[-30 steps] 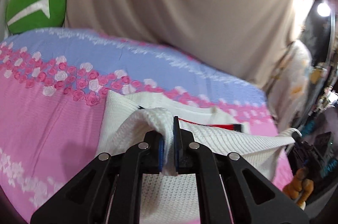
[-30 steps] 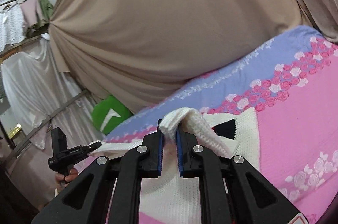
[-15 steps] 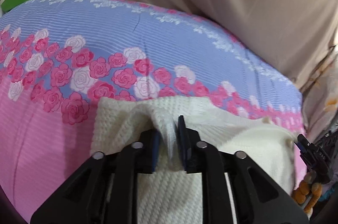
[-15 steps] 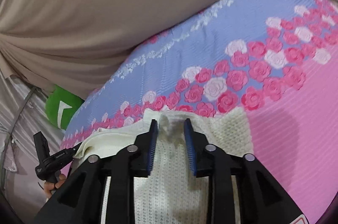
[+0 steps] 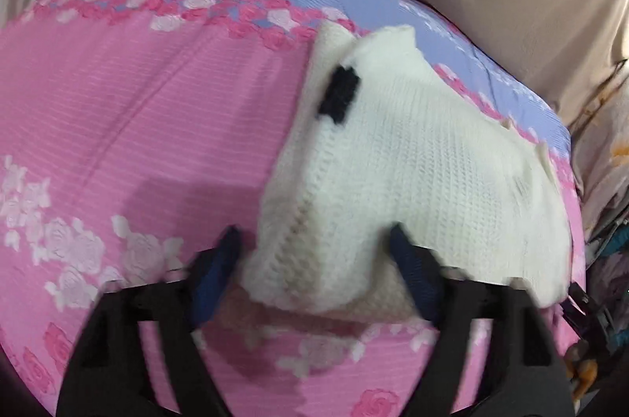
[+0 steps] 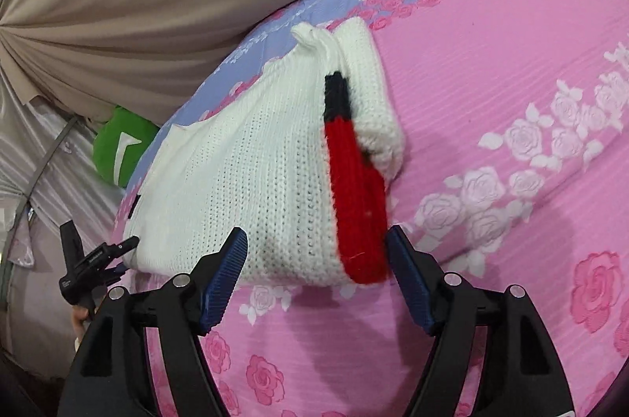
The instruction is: Fold small clothes
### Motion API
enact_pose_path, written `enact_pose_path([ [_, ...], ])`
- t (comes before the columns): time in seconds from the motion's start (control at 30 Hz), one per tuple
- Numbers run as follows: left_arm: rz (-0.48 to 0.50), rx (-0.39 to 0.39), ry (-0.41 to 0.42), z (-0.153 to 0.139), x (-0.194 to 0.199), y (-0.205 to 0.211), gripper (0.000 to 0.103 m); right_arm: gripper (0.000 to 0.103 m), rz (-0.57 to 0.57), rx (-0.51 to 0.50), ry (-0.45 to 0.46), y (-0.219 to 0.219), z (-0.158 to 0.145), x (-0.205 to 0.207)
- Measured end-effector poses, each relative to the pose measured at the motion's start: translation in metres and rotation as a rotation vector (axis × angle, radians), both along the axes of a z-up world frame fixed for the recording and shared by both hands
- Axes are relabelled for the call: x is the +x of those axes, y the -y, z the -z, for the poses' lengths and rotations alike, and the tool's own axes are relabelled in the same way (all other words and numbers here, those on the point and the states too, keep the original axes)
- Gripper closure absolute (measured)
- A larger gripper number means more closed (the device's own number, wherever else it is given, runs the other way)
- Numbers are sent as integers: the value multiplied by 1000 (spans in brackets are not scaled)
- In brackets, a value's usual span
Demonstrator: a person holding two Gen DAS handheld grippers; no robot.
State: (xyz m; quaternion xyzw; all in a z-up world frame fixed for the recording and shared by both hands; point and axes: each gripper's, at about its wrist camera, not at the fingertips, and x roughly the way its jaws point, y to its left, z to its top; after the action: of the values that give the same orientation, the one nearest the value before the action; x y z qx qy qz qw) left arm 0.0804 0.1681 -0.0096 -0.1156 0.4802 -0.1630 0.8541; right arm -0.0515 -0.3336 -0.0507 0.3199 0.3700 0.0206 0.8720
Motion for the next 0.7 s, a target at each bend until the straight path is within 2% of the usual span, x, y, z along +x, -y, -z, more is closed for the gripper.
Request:
enact_pose_path([
  [0.07, 14, -35, -27, -3, -3, 0, 78, 85, 7, 2, 3, 1, -3, 6],
  [0.13, 12, -20, 4, -16, -15, -7, 82, 87, 26, 23, 53, 7, -18, -3],
  [0.23, 19, -10, 2, -26, -39, -25, 84, 91, 76, -43, 69, 19, -38, -36],
  [0.3, 14, 6, -30, -19, -50, -32, 84, 92, 92, -57, 22, 26, -31, -52],
  [0.4, 14, 35, -89, 5, -58, -31, 83, 91, 85, -73, -102, 28, 5, -55],
  [0.43, 15, 50, -54, 5, -62, -30, 82, 91, 80, -85, -83, 26, 8, -57],
  [0.47, 12, 76, -36, 1, -66, -27, 78, 89, 73, -93, -88, 25, 2, -58],
  [0.53, 10, 51, -21, -12, -70, -29, 75, 84, 95, -109, -55, 29, -15, -62],
  [0.57, 4, 42, 3, -24, -71, -33, 71, 78, 124, -154, -29, 31, -30, -64],
  [0.63, -20, 24, 76, -49, -70, -41, 51, 64, 130, -232, 19, 33, -55, -60],
  [0.67, -41, -2, 124, -64, -67, -45, 33, 52, 126, -256, 61, 32, -69, -53],
  [0.7, -58, -22, 163, -75, -61, -46, 24, 43, 119, -264, 86, 32, -78, -45],
])
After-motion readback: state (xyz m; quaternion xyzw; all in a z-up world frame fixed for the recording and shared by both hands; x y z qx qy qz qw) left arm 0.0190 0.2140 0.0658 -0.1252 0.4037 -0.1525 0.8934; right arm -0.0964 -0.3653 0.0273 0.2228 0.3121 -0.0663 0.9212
